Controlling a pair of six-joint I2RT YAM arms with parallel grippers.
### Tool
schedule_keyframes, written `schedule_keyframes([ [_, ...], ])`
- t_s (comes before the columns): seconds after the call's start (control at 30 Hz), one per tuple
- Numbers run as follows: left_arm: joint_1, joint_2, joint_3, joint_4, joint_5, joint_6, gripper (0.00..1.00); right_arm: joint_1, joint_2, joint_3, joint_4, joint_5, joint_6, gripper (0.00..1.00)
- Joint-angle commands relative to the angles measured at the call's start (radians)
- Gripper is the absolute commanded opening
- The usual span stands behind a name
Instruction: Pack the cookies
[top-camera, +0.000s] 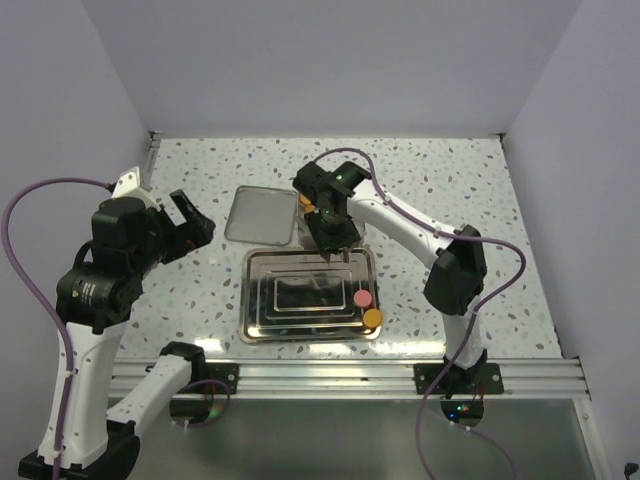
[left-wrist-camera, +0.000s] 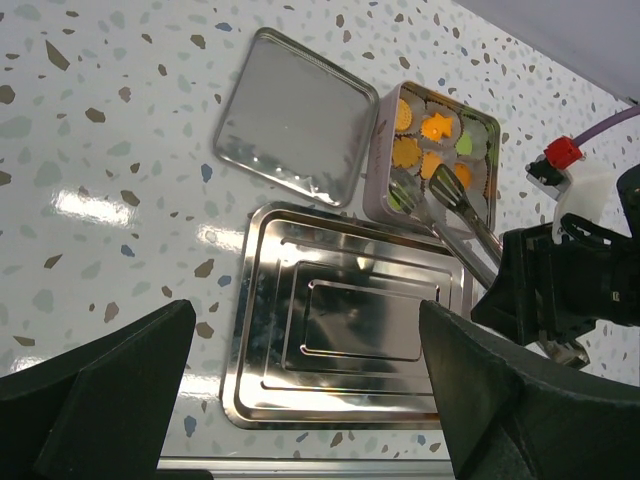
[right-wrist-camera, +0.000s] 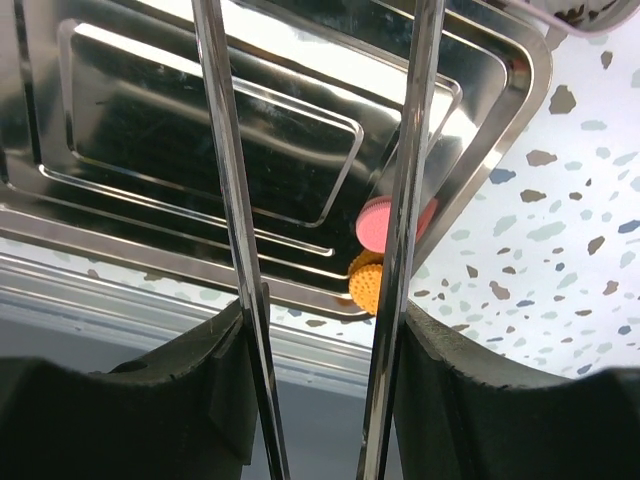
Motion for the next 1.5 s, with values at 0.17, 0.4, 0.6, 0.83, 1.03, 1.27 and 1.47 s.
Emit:
schedule_keyframes([
  [0.17,-0.004,-0.004,0.025,0.001,-0.01,0.01,1.0,-0.028,-0.027,0.124,-0.113,0.026,-0.022,0.51],
  [0.4,-0.004,-0.012,-0.003,0.01,0.002,0.013,1.0,-0.046,-0.197,0.001,-0.141,0.032,0.009,0.51],
  [0.6,-0.004,-0.006,-0.032,0.05,0.033,0.015,1.0,-0.046,-0.412,-0.267,-0.129,-0.011,0.061,0.5],
  [0.83,-0.004,0.008,-0.087,0.108,0.076,0.01,1.0,-0.045,-0.661,-0.583,-0.094,-0.135,0.092,0.51],
  [1.03,-0.004,0.022,-0.118,0.152,0.114,0.004,1.0,-0.04,-0.783,-0.761,-0.045,-0.224,0.132,0.51],
  [1.27,-0.004,0.025,-0.149,0.179,0.142,-0.011,1.0,-0.013,-0.833,-0.865,0.001,-0.277,0.168,0.5],
  [1.47,-0.004,0.006,-0.161,0.172,0.139,-0.017,1.0,0.013,-0.82,-0.879,0.028,-0.287,0.179,0.5],
])
